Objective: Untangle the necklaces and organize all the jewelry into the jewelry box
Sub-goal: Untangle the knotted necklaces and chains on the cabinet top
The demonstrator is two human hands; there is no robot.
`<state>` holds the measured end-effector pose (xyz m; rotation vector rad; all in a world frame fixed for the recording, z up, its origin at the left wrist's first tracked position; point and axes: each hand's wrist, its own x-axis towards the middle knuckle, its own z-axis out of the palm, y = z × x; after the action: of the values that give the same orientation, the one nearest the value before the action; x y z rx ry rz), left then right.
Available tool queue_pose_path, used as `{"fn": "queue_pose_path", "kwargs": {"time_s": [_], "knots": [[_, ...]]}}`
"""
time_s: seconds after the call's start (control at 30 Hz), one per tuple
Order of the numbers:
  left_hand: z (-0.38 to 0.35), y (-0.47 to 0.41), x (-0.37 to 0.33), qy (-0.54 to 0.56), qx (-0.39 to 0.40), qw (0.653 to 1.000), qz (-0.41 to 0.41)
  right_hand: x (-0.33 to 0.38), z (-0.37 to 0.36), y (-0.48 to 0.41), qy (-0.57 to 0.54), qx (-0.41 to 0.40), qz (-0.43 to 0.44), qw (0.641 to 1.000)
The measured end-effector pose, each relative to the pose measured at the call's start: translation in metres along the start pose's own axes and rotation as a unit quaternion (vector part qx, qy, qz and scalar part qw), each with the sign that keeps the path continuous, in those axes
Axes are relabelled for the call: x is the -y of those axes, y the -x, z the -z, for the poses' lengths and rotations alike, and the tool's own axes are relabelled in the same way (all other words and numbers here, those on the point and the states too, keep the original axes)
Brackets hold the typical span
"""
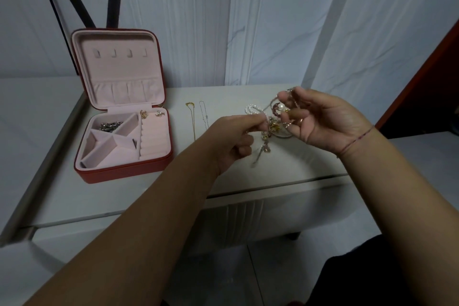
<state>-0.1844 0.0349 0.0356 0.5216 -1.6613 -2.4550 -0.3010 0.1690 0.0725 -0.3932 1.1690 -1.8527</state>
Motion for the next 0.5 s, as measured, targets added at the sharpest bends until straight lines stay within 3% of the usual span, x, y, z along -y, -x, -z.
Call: {"fn": "queue_pose_path", "kwargs": {"time_s": [0.33,0.5], "knots": [[-0.003,-0.002,-0.003,0.238,0.057,0.969,0.012,-0.006,-0.001,-0.006,-0.021,-0.075,-0.045,0.996],[-0.005,-0.003,-0.002,0.237,0.048,0.97,-0.009,-0.011,-0.004,-0.01,-0.002,-0.13,-0.049,0.99]]}}
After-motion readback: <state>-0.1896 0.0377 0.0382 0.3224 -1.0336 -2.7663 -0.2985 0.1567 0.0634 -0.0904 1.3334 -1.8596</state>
